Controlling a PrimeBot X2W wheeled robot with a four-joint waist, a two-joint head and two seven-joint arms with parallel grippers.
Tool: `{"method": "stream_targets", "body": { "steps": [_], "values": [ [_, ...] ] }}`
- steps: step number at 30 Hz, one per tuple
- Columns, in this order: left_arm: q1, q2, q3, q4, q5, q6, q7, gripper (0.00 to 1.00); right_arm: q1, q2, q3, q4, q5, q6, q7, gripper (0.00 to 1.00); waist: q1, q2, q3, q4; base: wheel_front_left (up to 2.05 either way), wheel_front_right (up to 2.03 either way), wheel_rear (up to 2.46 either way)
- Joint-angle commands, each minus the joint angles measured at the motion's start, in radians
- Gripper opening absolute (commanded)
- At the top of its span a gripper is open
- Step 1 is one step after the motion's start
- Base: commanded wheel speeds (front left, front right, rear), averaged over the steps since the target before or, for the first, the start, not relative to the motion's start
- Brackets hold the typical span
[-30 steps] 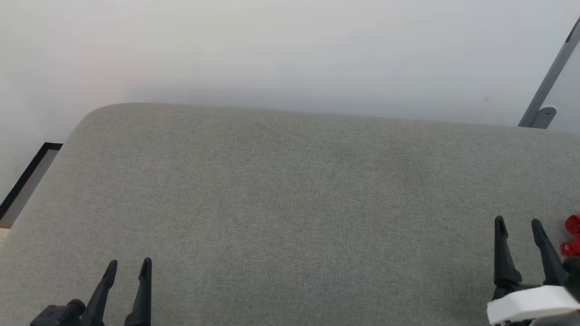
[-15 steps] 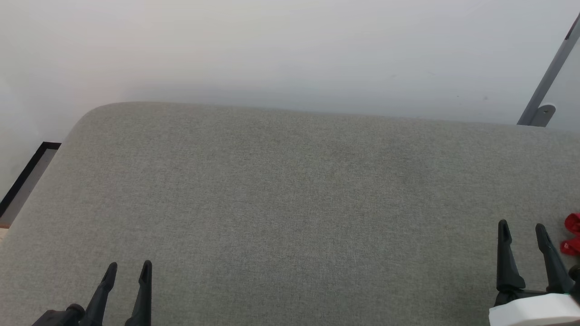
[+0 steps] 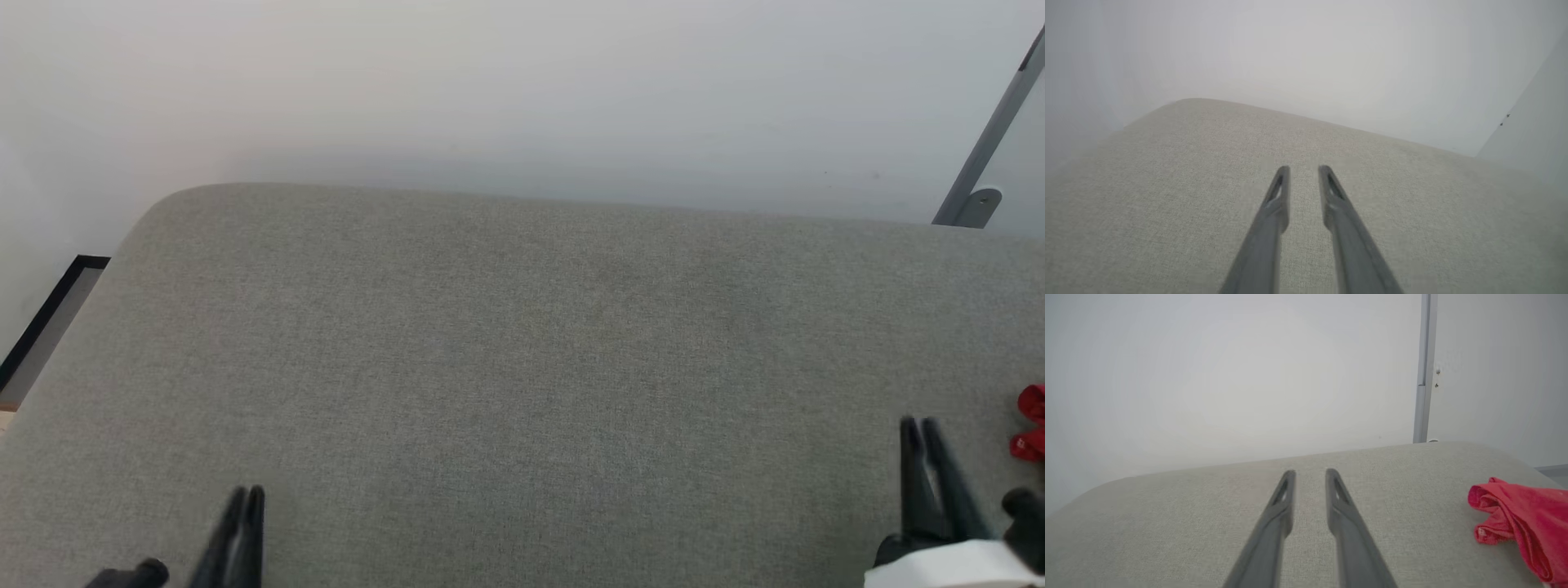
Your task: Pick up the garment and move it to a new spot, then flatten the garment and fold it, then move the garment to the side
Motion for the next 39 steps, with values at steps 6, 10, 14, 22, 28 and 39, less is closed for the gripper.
{"method": "stream_targets", "body": {
  "steps": [6,10,14,22,28,39],
  "values": [
    [-0.018,-0.013,0.006,0.011,-0.078,0.001,0.021,0.0,-0.019,0.001,-0.003,0.021,0.087,0.0,0.027,0.0,0.0,-0.0001,0.002,-0.006,0.0,0.0,0.0],
    [-0.035,-0.022,0.013,0.019,-0.142,0.001,0.04,0.0,-0.029,0.001,0.002,0.027,0.16,0.0,0.043,0.0,0.0,-0.0001,0.003,-0.01,0.0,0.0,0.0],
    [-0.051,-0.03,0.02,0.028,-0.202,0.001,0.057,0.0,-0.038,0.0,0.007,0.033,0.23,0.0,0.057,0.0,0.0,-0.0001,0.005,-0.015,0.0,0.0,0.0],
    [-0.085,-0.048,0.034,0.045,-0.327,0.001,0.094,0.0,-0.059,0.0,0.016,0.047,0.375,0.0,0.089,0.0,0.0,-0.0001,0.008,-0.026,0.0,0.0,0.0],
    [-0.105,-0.059,0.044,0.054,-0.403,0.001,0.116,0.0,-0.073,-0.001,0.02,0.057,0.463,0.0,0.108,0.0,0.0,-0.0001,0.011,-0.033,0.0,0.0,0.0],
    [-0.139,-0.079,0.06,0.067,-0.528,0.001,0.155,0.0,-0.097,-0.001,0.027,0.074,0.61,0.0,0.143,0.0,0.0,-0.0001,0.015,-0.046,0.0,0.0,0.0]
  ]
}}
